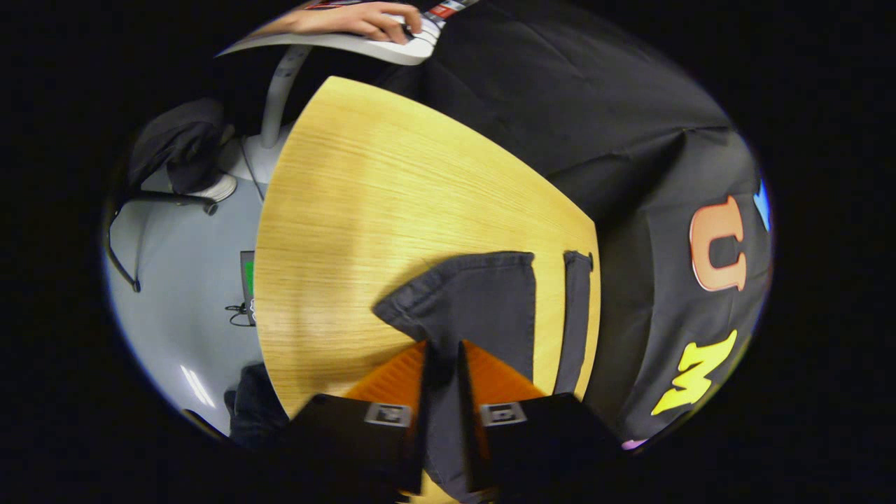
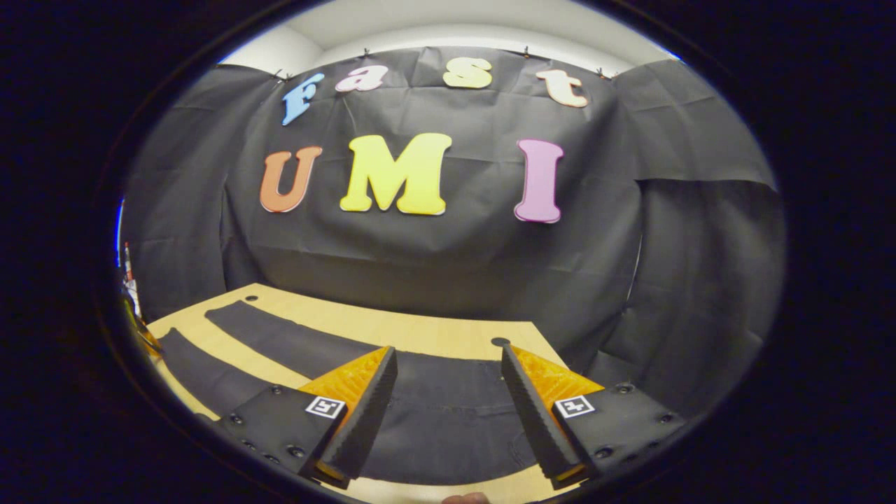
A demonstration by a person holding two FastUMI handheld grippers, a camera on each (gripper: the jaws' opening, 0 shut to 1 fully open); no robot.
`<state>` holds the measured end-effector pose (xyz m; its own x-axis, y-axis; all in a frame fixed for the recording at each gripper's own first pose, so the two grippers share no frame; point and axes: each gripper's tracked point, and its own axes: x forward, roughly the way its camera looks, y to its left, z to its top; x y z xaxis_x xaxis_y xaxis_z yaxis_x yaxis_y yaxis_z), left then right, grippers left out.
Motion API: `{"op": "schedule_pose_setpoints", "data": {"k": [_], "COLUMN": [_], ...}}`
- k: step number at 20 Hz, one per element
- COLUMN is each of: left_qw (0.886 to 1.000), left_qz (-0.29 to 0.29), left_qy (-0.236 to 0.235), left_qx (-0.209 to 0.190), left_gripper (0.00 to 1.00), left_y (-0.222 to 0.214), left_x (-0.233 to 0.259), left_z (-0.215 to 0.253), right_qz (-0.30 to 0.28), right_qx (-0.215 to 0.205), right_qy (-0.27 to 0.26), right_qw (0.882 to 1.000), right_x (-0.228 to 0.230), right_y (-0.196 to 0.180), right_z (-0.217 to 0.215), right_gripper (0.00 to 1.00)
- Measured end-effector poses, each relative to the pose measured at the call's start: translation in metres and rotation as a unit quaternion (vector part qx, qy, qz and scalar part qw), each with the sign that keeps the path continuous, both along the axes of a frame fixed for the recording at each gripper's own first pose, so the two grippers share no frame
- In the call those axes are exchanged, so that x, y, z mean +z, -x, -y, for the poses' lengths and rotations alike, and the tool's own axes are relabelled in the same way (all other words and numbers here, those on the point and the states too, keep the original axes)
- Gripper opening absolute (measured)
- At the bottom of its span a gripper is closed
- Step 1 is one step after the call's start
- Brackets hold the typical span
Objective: Grasp the waist and the cuffs of the jeans and fold them to make the two legs overlap; first hold the waist and fold one-third of the jeans toward the cuffs, then hold the cuffs and fold the remaining one-third in the same direction to finish folding.
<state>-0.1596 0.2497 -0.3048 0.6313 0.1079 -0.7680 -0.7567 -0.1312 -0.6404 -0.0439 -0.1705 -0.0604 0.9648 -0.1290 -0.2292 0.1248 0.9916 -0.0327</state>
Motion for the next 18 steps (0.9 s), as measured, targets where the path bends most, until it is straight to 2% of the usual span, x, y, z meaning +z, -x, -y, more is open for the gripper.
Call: {"op": "schedule_pose_setpoints", "data": {"k": [1, 3, 5, 7, 8, 10, 11, 12, 13, 15, 16, 17, 18], "left_qw": [1.0, 0.999, 1.0, 1.0, 0.999, 0.999, 0.999, 0.999, 0.999, 0.999, 0.999, 1.0, 1.0], "left_qz": [0.011, 0.022, 0.018, 0.018, 0.021, 0.028, 0.028, 0.025, 0.024, 0.02, 0.017, 0.015, 0.014], "left_qy": [0.019, 0.024, 0.003, 0.003, 0.008, 0.012, 0.013, 0.015, 0.019, 0.016, 0.012, 0.011, 0.014], "left_qx": [0.019, 0.025, -0.007, -0.024, -0.026, -0.033, -0.036, -0.034, -0.029, -0.027, -0.026, -0.023, -0.019], "left_gripper": [0.08, 0.04, 0.04, 0.04, 0.04, 0.03, 0.03, 0.03, 0.03, 0.03, 0.04, 0.04, 0.04], "left_y": [-0.002, -0.004, -0.002, -0.004, -0.004, -0.005, -0.004, -0.002, -0.005, -0.005, -0.004, -0.005, -0.006], "left_x": [0.001, 0.0, 0.0, 0.0, 0.0, 0.001, 0.001, 0.003, 0.002, 0.0, -0.001, -0.001, -0.001], "left_z": [0.001, -0.001, 0.0, 0.001, 0.001, 0.002, 0.003, 0.002, 0.002, 0.001, 0.002, 0.001, 0.002], "right_qz": [-0.009, -0.036, -0.054, -0.086, -0.114, -0.188, -0.223, -0.249, -0.265, -0.286, -0.304, -0.313, -0.322], "right_qx": [-0.008, -0.027, -0.062, -0.074, -0.076, -0.1, -0.119, -0.139, -0.16, -0.191, -0.203, -0.214, -0.224], "right_qy": [-0.011, -0.04, -0.06, -0.09, -0.122, -0.179, -0.204, -0.235, -0.264, -0.297, -0.312, -0.337, -0.363], "right_qw": [1.0, 0.998, 0.995, 0.989, 0.983, 0.961, 0.946, 0.929, 0.913, 0.891, 0.877, 0.862, 0.845], "right_x": [-0.005, -0.02, -0.032, -0.054, -0.072, -0.111, -0.131, -0.151, -0.163, -0.179, -0.191, -0.199, -0.204], "right_y": [0.0, 0.001, 0.002, 0.004, 0.007, 0.016, 0.023, 0.032, 0.039, 0.045, 0.048, 0.049, 0.047], "right_z": [0.007, 0.02, 0.043, 0.05, 0.048, 0.05, 0.054, 0.057, 0.059, 0.065, 0.066, 0.065, 0.062], "right_gripper": [0.91, 0.91, 0.93, 0.93, 0.91, 0.97, 0.96, 0.92, 0.97, 0.96, 0.89, 0.96, 0.89]}}
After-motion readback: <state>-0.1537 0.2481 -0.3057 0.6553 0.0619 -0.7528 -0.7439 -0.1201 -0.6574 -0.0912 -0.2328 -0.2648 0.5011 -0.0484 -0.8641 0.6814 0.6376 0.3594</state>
